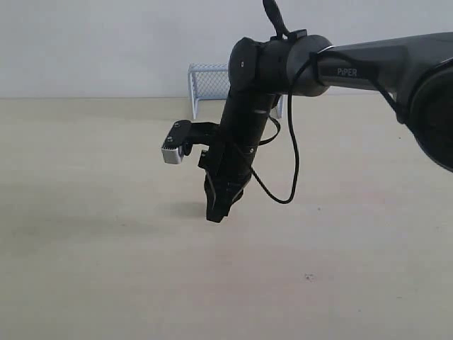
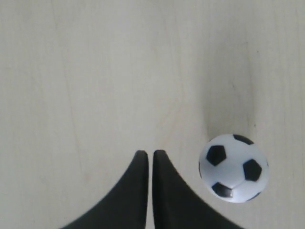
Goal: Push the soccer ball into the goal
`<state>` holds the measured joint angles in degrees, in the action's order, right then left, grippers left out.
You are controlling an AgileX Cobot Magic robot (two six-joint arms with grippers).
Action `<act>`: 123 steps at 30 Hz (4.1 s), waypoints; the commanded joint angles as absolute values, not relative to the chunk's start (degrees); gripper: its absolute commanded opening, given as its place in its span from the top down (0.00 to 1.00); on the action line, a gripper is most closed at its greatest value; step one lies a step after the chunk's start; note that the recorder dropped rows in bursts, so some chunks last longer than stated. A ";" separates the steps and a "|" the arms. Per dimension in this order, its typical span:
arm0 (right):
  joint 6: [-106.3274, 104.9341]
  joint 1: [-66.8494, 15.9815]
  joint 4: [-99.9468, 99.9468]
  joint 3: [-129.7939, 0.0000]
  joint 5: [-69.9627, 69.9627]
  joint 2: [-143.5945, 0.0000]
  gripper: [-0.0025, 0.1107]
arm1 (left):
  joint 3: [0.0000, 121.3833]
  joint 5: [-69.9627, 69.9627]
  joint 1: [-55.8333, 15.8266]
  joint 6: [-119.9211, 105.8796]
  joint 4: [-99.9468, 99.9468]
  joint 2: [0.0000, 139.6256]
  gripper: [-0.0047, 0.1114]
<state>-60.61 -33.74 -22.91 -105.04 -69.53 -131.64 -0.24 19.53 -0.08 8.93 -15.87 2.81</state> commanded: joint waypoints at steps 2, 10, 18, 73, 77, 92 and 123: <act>-60.09 -33.83 -22.75 -105.33 -69.96 -132.70 0.98 | 0.00 19.33 -0.53 9.47 -15.90 3.12 0.91; -60.20 -33.83 -23.31 -105.33 -69.96 -132.97 0.98 | 0.00 19.33 -0.53 9.47 -15.90 3.12 0.91; -60.07 -33.83 -23.78 -105.33 -69.96 -133.11 0.98 | 0.00 19.33 -0.53 9.47 -15.90 3.12 0.91; -52.34 -33.59 -14.41 -105.33 -69.26 -125.82 0.98 | 0.00 19.33 -0.53 9.47 -15.90 3.12 0.91; -51.10 -31.96 -14.58 -105.22 -69.96 -124.01 0.98 | 0.00 19.33 -0.53 9.47 -15.90 3.12 0.91; -50.00 -24.14 -17.40 -105.13 -69.96 -119.21 0.98 | 0.00 19.33 -0.53 9.47 -15.90 3.12 0.91; -48.09 -10.24 -19.01 -95.00 -64.40 -107.73 0.98 | 0.00 19.33 -0.53 9.47 -15.90 3.12 0.91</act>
<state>-47.43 -11.82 -18.26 -97.23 -66.50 -109.66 -0.24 19.53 -0.08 8.93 -15.87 2.81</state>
